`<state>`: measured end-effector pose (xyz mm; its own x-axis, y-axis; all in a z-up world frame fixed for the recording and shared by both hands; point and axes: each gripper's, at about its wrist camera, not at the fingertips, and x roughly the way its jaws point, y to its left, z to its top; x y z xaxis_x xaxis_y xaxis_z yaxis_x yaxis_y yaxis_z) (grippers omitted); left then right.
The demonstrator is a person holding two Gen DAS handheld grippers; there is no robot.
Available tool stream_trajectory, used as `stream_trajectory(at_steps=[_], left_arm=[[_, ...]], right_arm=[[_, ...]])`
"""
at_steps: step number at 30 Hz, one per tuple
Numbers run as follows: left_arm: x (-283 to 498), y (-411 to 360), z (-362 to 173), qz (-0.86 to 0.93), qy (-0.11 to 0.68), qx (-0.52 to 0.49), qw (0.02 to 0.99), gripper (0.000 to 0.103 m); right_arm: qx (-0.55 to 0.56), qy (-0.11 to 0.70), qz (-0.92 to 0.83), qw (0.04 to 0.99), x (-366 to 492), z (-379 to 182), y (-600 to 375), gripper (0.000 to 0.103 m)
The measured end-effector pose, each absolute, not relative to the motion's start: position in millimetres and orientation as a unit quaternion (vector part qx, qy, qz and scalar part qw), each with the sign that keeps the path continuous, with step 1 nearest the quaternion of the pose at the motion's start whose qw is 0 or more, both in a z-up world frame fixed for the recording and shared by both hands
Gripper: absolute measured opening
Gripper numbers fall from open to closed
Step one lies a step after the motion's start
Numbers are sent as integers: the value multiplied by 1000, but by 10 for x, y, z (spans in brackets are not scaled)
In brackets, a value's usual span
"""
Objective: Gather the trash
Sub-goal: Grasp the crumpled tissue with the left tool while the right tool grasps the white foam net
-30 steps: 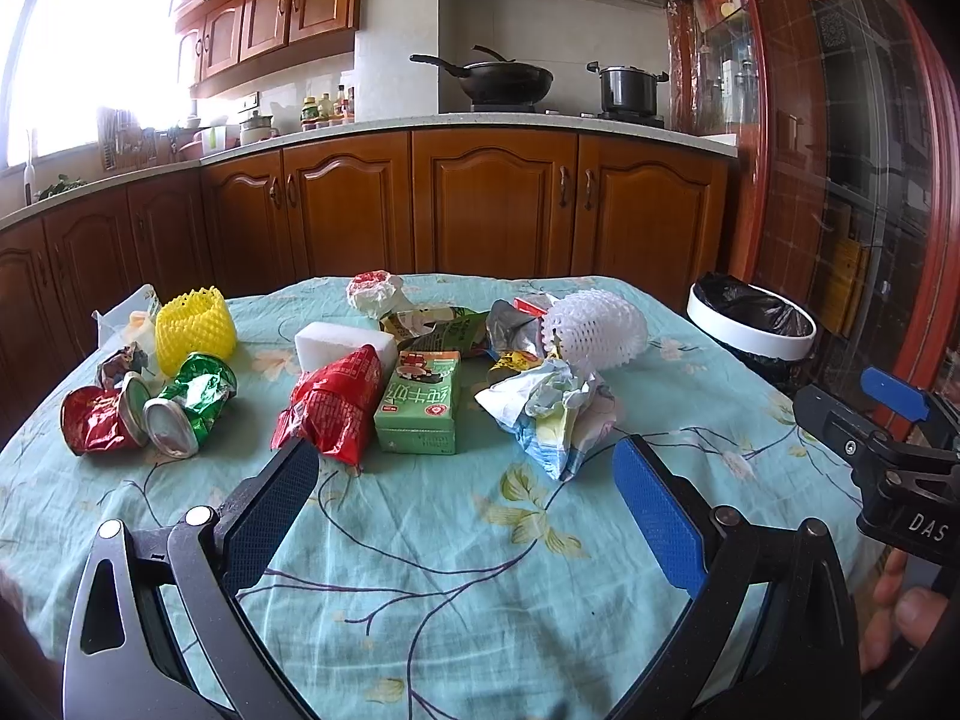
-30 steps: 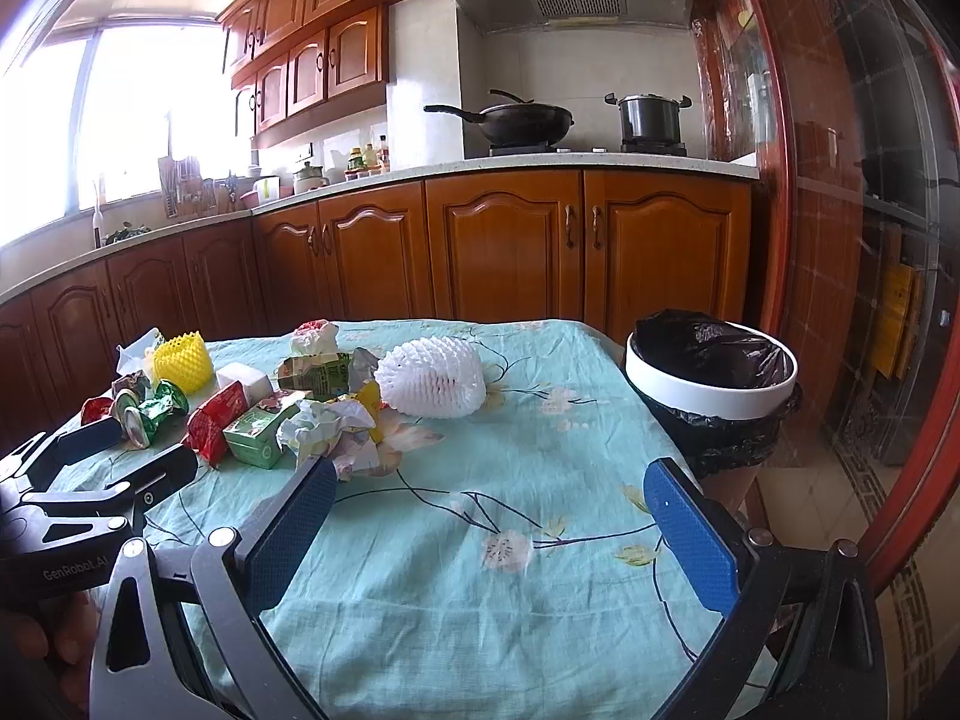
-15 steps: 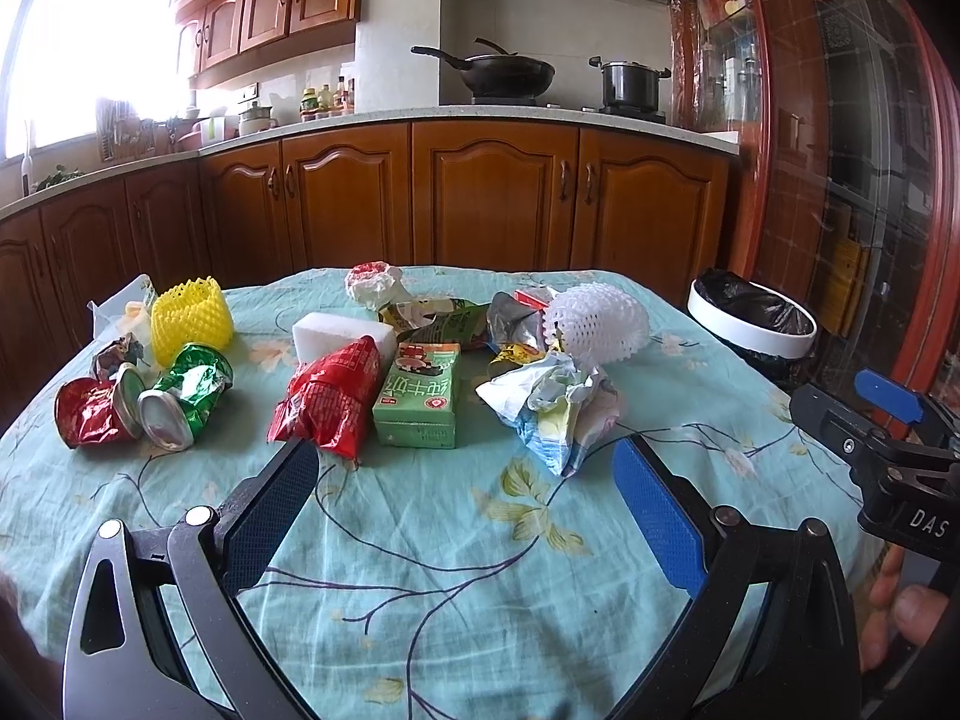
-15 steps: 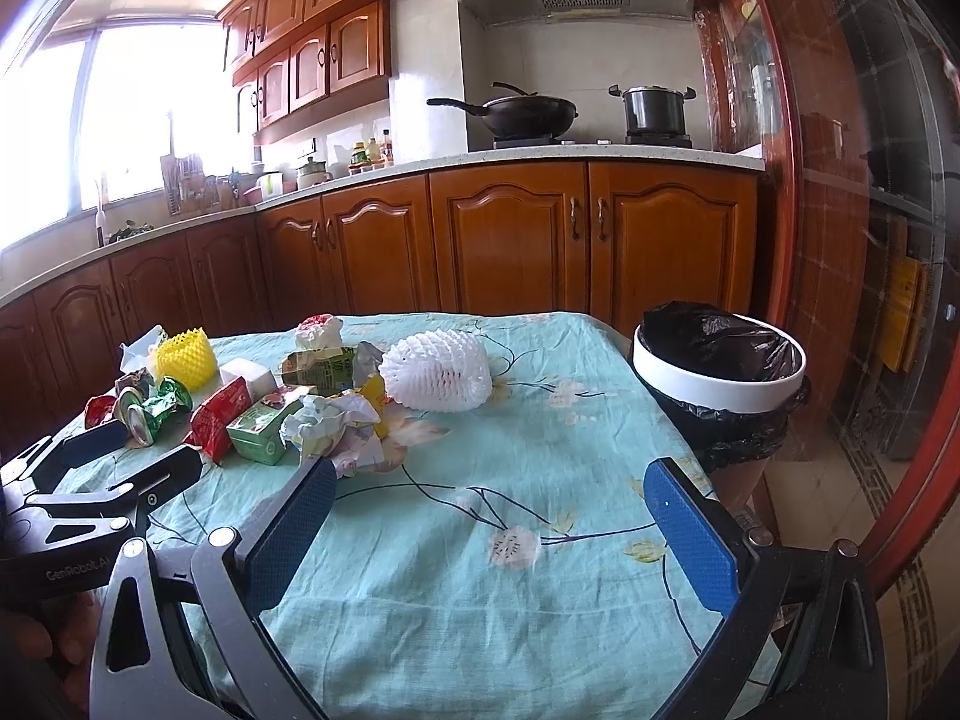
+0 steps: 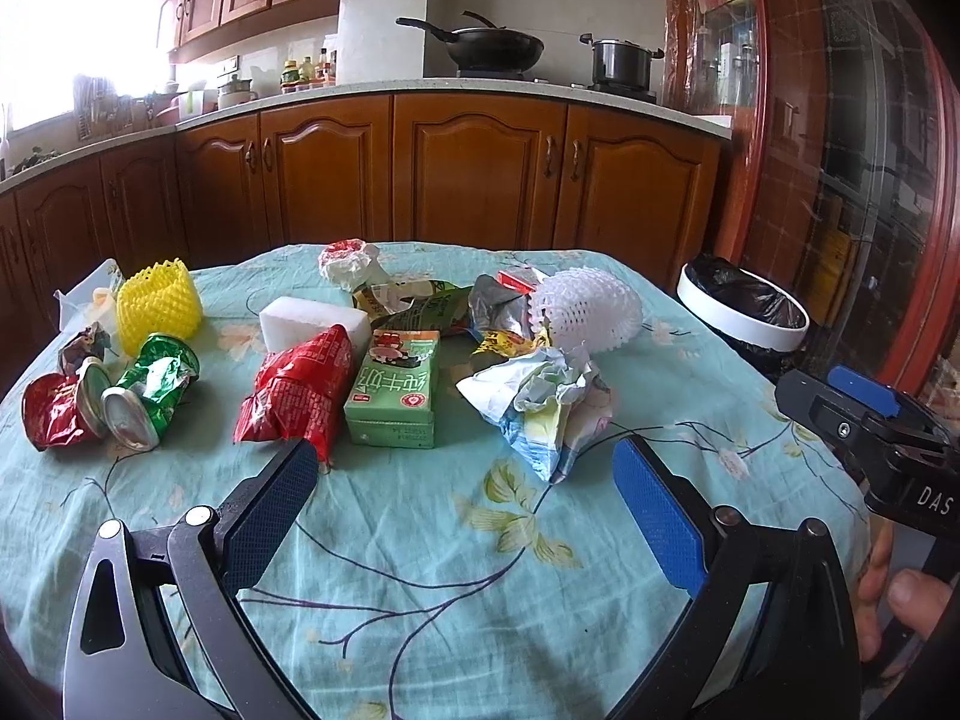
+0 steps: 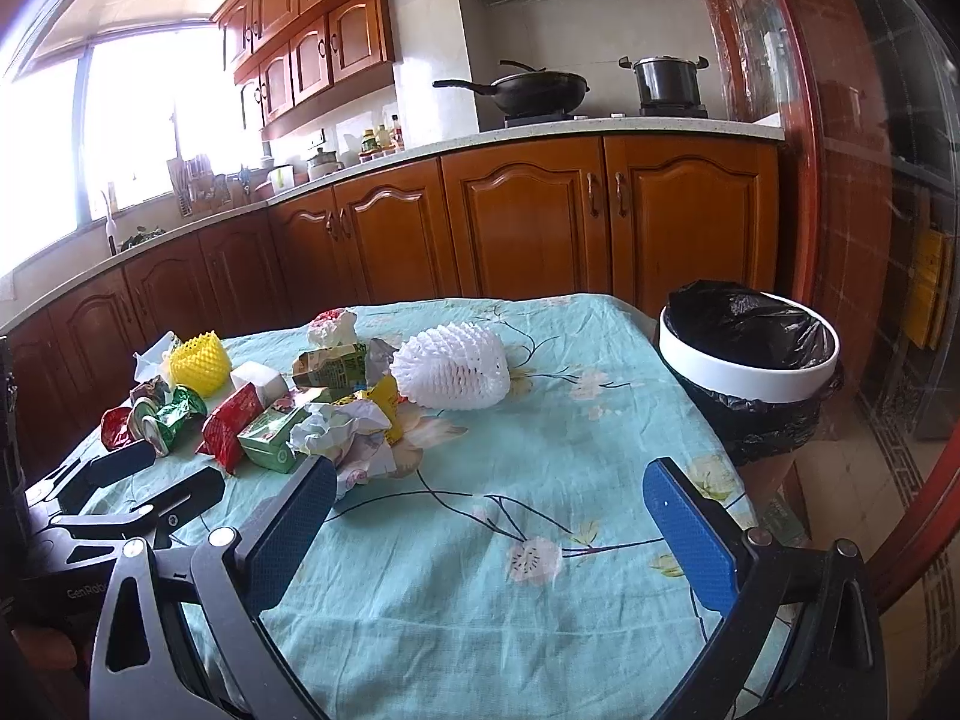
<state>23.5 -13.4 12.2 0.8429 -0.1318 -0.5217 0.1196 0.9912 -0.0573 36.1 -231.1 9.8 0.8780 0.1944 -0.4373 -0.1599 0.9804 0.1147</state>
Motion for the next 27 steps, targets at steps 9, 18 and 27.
stream_trajectory(at_steps=[9,18,27], left_arm=[[673,-271,136,-113,318,-15,941,101],[1027,-460,-3,-117,355,6,928,98],[1180,-370,-124,-142,387,-31,911,65]], right_arm=[[81,276,138,948,863,151,-2420,86],[90,345,161,920,1689,-3,-2336,72],[86,380,169,905,2104,-185,-2249,38]])
